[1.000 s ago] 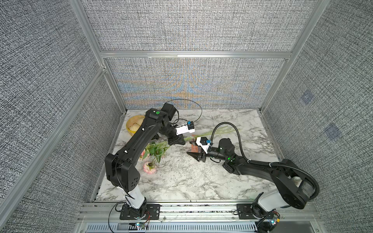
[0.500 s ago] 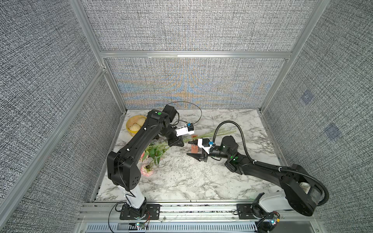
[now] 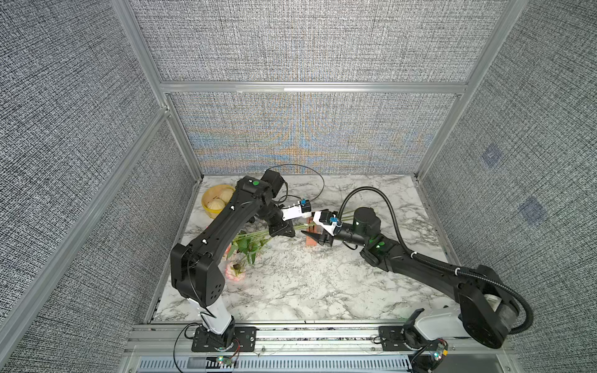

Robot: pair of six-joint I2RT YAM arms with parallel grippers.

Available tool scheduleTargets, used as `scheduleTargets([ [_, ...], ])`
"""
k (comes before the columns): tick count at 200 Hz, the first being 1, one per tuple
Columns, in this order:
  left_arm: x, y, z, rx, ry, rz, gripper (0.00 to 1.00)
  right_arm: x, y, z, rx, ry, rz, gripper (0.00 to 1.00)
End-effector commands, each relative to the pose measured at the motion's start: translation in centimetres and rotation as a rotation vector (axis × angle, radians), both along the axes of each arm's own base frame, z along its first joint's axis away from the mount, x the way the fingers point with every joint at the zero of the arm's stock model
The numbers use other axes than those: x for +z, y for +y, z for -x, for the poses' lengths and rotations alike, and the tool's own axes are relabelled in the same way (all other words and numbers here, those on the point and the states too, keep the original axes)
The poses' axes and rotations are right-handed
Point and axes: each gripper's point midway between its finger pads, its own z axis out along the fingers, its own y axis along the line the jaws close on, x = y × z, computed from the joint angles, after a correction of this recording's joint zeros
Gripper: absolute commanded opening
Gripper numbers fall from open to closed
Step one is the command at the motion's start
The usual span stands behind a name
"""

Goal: Wrap bouquets with tape
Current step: Tear off the tape using the Tape Cutter.

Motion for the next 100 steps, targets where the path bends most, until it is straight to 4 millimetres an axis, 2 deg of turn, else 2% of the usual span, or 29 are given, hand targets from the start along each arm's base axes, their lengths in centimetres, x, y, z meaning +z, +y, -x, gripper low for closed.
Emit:
scheduleTargets([
  [1, 0.0, 0.0, 0.9, -0.02, 0.041, 0.004, 0.0, -0.2, -0.3, -0.5, -0.019, 0.013, 0.033, 0.65],
  [50, 0.0, -0.1, 1.3, -0.033, 0.056, -0.007, 0.0, -0.8, -1.6, -3.1, -0.123, 0.109, 0.125, 0.65],
  [55, 0.0, 0.0, 1.3, -0.033, 0.058, -0.008, 0.0, -1.5, -1.9, -3.3, -0.132, 0.136, 0.145, 0.65],
  [59, 0.0, 0.0, 1.4, -0.033, 0.061, -0.011, 0.0, -0.3, -1.9, -3.7, -0.144, 0.125, 0.137, 0.65],
  [100, 0.0, 0.0, 1.6, -0.041, 0.077, -0.019, 0.0, -0.4, -3.8, -6.1, -0.27, 0.205, 0.188, 0.65],
])
